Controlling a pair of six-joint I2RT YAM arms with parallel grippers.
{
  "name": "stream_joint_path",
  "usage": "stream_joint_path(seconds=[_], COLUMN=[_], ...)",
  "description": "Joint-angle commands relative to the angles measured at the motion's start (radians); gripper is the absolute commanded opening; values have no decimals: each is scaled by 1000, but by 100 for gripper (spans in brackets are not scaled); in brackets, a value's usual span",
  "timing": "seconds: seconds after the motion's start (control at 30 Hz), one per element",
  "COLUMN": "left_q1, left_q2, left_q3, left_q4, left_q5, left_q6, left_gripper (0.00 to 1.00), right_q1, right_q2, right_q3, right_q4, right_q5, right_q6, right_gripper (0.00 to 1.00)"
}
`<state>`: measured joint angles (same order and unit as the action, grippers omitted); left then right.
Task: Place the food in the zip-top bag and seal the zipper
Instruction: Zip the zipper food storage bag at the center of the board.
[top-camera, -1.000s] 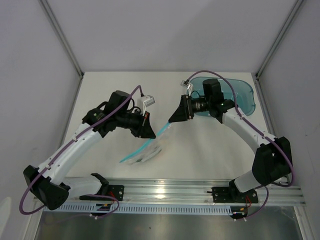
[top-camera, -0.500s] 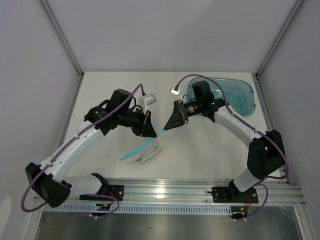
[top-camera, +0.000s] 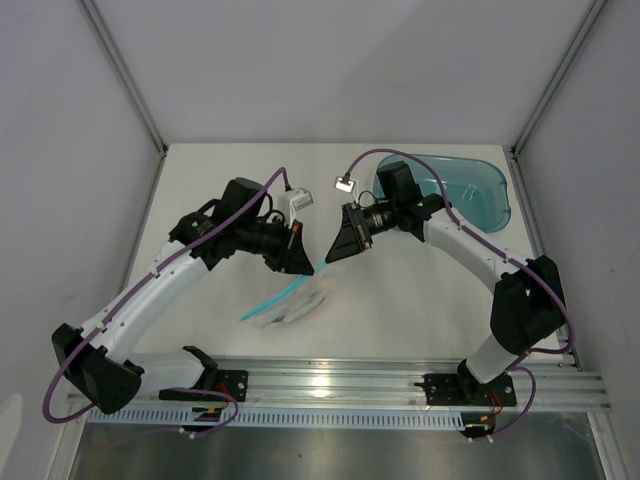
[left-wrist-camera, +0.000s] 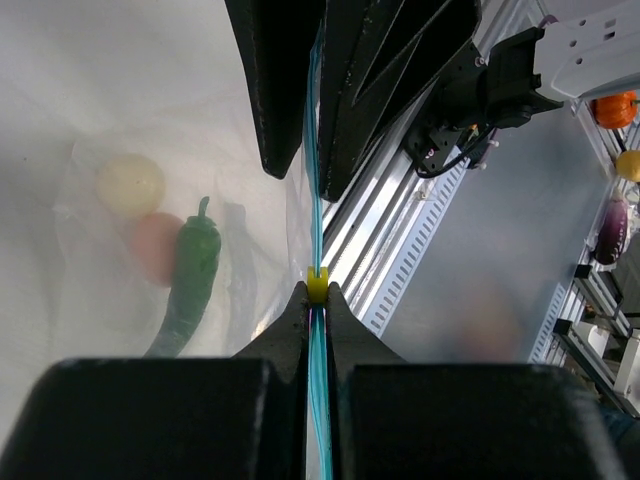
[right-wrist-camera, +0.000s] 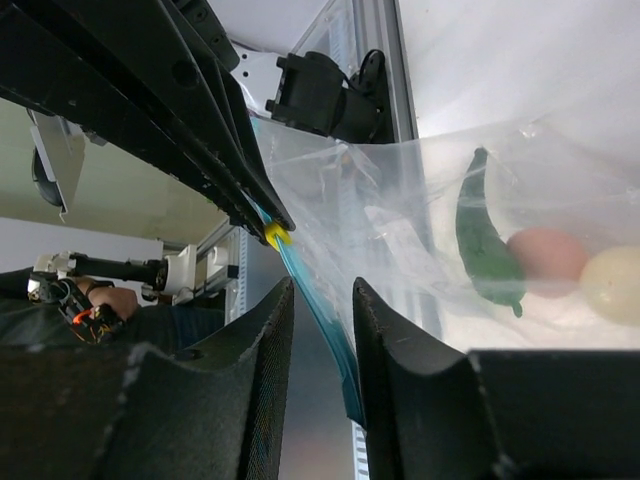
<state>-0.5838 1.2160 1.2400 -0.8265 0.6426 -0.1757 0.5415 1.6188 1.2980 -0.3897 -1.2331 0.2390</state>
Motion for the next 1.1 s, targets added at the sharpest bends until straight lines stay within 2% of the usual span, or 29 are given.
stream_joint_path(seconds=[0.0, 0.2, 0.33, 0.43, 0.53, 0.63, 0.9, 1.07], left_q1=[12, 29, 35, 35, 33, 33, 33, 35], left_q2=[-1, 7, 20, 22, 20, 16, -3, -18], left_q3=[42, 49, 59, 62, 58, 52, 50, 38], left_q4=[23, 43, 46, 46, 41, 35, -3, -23], left_q5=[32, 60, 80, 80, 74, 66, -23, -64], left_q6=[-2, -18, -22, -22, -19, -18, 1, 8], left_gripper=[1, 1, 0, 1, 0, 1, 0, 0], right_q1=[12, 20, 26, 28, 28, 25, -11, -41], right_q2=[10, 9, 18, 15, 9, -3, -51, -79], right_q3=[50, 53, 66, 67, 66, 54, 3, -14], right_q4=[-47, -61, -92, -97, -89, -58, -9, 2], right_q5=[4, 1, 18, 40, 82, 119, 335, 386], right_q6=[-50, -72, -90, -93, -81, -52, -20, -3], right_gripper=[32, 36, 34, 26, 0, 0, 0, 0])
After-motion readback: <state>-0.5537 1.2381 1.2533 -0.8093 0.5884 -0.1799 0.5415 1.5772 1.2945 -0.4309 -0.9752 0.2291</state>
